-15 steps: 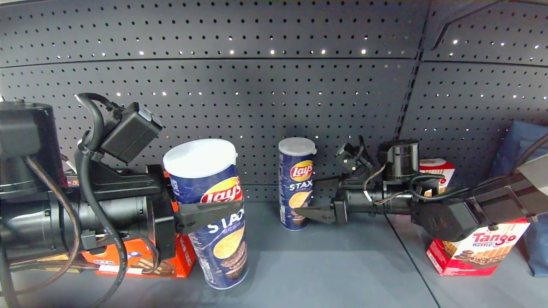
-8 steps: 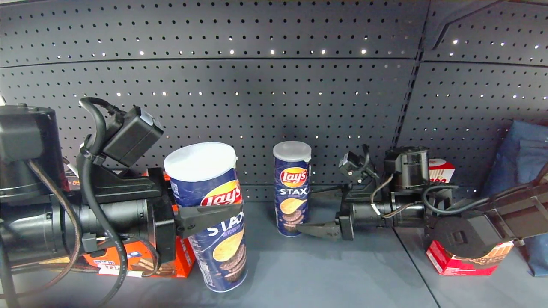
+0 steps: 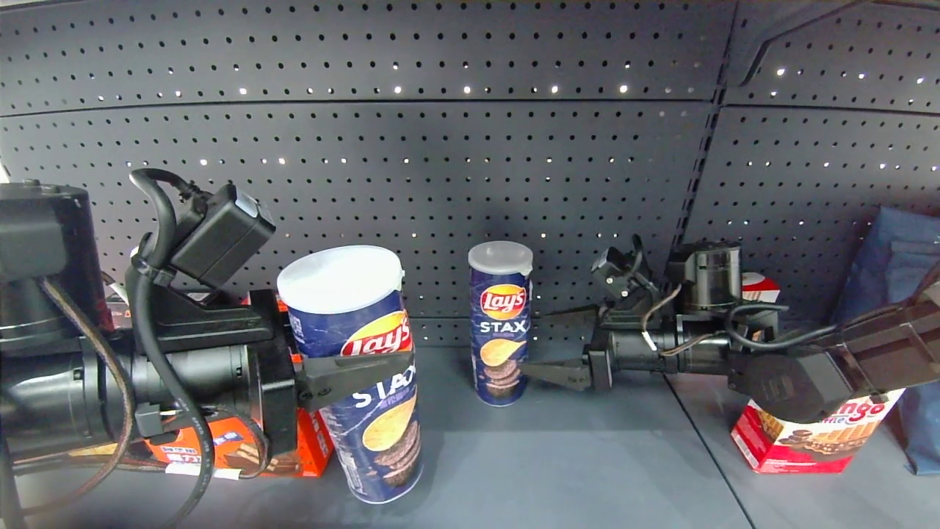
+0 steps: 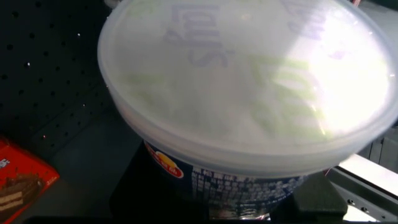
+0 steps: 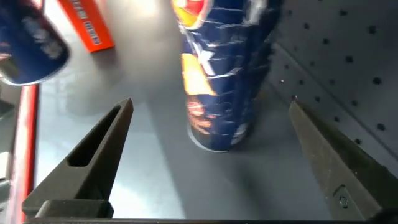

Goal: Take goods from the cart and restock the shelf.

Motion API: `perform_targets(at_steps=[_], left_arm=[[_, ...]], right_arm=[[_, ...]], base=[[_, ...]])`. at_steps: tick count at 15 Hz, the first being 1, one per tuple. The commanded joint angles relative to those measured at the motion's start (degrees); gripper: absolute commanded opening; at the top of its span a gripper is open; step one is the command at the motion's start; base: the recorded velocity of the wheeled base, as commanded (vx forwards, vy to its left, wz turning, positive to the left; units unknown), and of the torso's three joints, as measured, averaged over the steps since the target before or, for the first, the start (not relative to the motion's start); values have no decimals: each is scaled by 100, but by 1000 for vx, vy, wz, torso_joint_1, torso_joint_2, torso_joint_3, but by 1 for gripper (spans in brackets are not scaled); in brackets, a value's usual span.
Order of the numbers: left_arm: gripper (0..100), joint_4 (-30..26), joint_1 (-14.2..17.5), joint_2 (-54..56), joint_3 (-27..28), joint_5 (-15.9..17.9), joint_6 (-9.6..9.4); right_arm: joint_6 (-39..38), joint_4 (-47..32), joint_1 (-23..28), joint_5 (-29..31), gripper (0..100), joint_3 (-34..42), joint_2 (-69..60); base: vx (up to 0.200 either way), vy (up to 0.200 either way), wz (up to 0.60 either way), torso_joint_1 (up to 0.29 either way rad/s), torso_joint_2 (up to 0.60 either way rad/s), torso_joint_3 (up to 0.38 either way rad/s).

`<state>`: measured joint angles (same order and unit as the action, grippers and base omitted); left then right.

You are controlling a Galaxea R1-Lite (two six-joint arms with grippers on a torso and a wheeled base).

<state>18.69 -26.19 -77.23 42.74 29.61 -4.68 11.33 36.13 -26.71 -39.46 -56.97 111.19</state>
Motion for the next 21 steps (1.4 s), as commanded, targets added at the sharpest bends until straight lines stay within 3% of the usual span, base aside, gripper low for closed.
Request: perform_targets(at_steps=[1,15,21], left_arm=[[0,3,-1,6,-3,1,-6],[0,3,-1,15,-117,1,2],[0,3,8,208,-372,1,11]], right_arm=[[1,-1,-36,-9,100,-333,395],[1,25,-282,-44,100,-790,1071],[-8,96,-405,-9,100,-1396,1537]], base=[[0,0,0,0,0,0],[0,0,0,0,0,0],[0,0,0,0,0,0]])
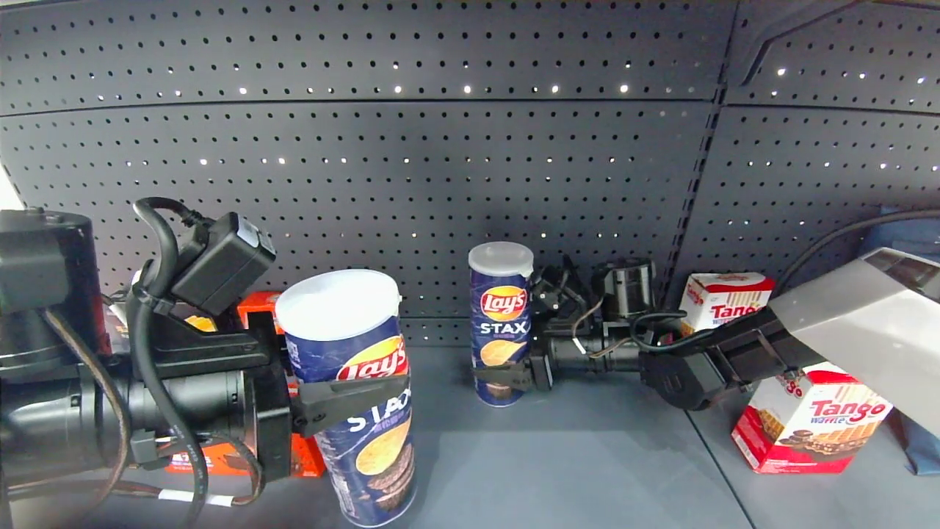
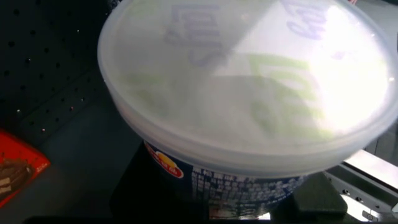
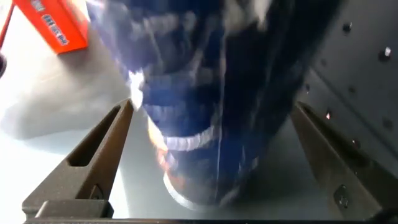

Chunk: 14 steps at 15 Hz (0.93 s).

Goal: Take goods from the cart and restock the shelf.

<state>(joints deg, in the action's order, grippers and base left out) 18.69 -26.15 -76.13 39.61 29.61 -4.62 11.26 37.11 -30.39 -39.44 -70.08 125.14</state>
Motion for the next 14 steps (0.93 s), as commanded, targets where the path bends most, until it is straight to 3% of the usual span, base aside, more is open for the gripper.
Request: perform_targets(at_steps=[1,2,10,11,14], left_arm=[[0,3,5,134,-67,1,49],[0,12,22,134,-67,-8,137],[0,12,154,248,-76,10,146],[0,12,154,248,-85,10,146],[0,12,154,248,-67,1,154]], right_arm=[[-10,42,-63,41,100,-76,143],[-19,51,-72,41,100,-23,134],[-1,77,-81,-20,100,364,-165],[-1,95,-90,-29,0,399,-165],[-28,139,-134,41,0,399,-191]], base=[[0,0,0,0,0,0],[0,0,0,0,0,0],[0,0,0,0,0,0],[0,0,0,0,0,0],[0,0,0,0,0,0]])
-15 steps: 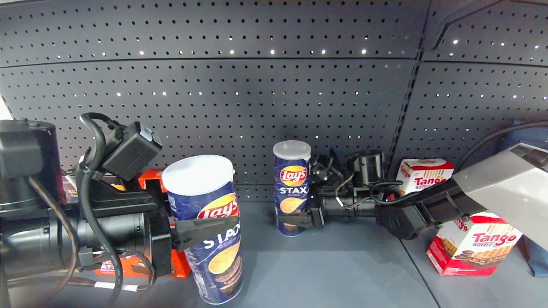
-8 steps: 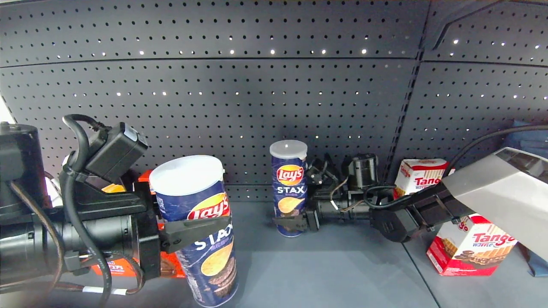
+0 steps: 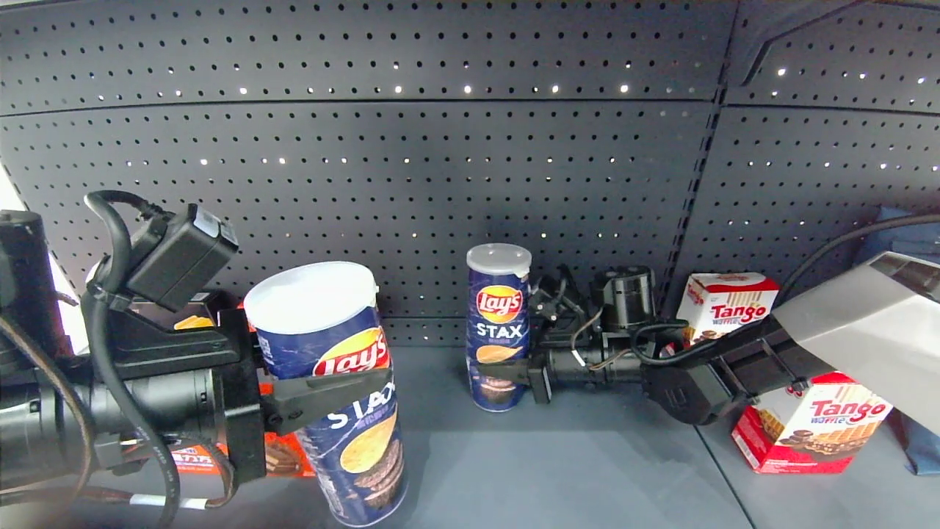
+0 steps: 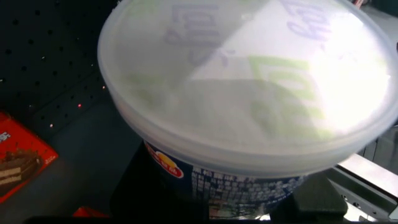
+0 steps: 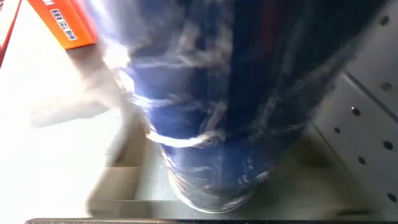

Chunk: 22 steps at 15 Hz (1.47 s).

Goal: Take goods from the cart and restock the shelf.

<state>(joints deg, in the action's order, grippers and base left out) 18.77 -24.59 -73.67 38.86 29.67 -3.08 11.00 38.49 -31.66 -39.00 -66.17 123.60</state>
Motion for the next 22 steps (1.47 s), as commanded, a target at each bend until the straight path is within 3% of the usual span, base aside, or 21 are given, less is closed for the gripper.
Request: perform_targets(at_steps=[1,9,17,22], left_arm=[[0,4,-2,2,-2,-5,1],[0,4,-2,10,16,-5,1],[0,4,7,81,60,-14,10],[0,4,59,81,69,-14,10]], right_arm=[[-1,1,-7,6,0,16,-38],[-1,10,-16,270,0,386,-758],[-1,1038,-323,569,0,2750,-2121],[-36,1179,-482,648,0,3339,-2525]], base=[[0,0,0,0,0,0],[0,0,0,0,0,0],[0,0,0,0,0,0],[0,0,0,0,0,0]])
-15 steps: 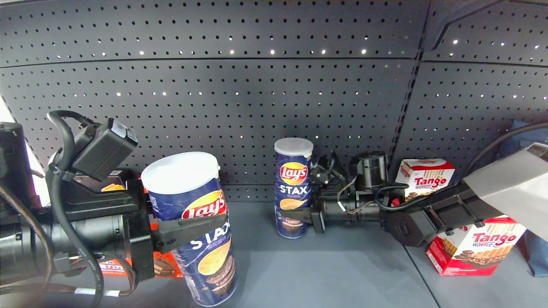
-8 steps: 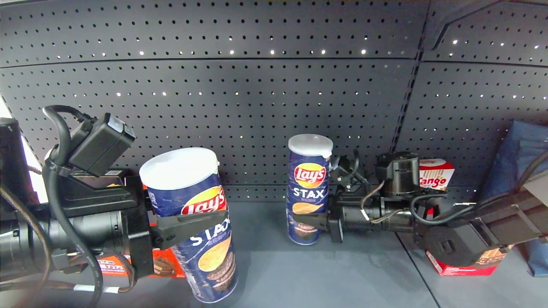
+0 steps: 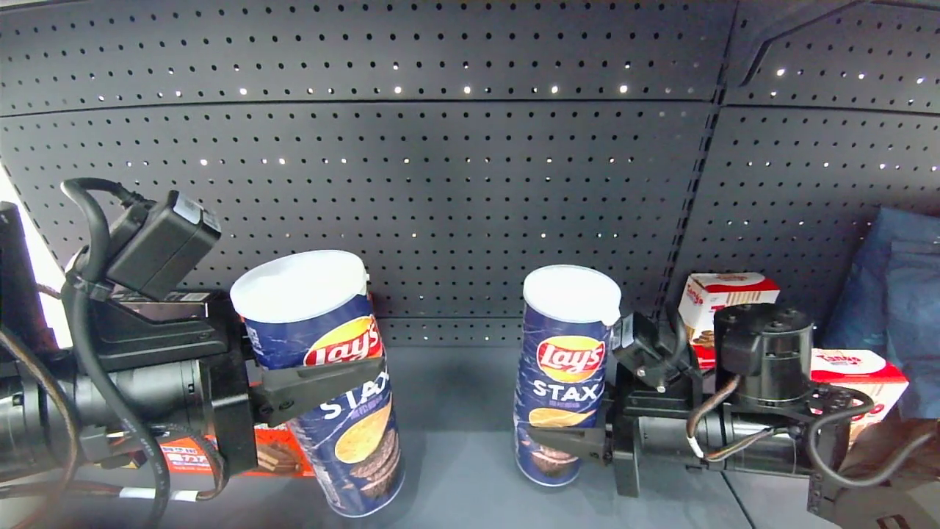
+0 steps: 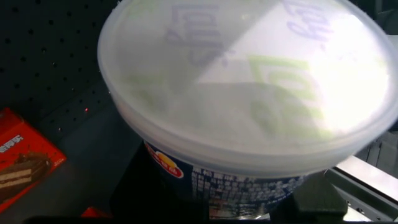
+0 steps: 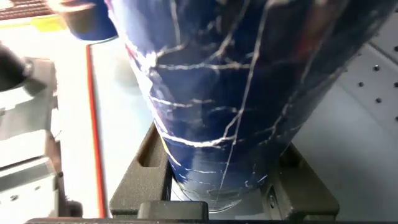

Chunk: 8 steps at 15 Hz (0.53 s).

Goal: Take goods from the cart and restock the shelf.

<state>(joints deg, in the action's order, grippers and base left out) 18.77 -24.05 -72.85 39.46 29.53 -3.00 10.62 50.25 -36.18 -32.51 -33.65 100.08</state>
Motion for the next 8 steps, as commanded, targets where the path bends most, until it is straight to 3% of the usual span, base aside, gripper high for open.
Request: perform_targets(at_steps=[1,8], left_arm=[[0,4,85,-1,18,9,1],[0,4,138,-1,18,1,1]], right_arm=[[10,11,-108,17,0,209,-332],[-209,846,-398,210,0,974,-349]], base=[[0,0,0,0,0,0],[0,0,0,0,0,0]])
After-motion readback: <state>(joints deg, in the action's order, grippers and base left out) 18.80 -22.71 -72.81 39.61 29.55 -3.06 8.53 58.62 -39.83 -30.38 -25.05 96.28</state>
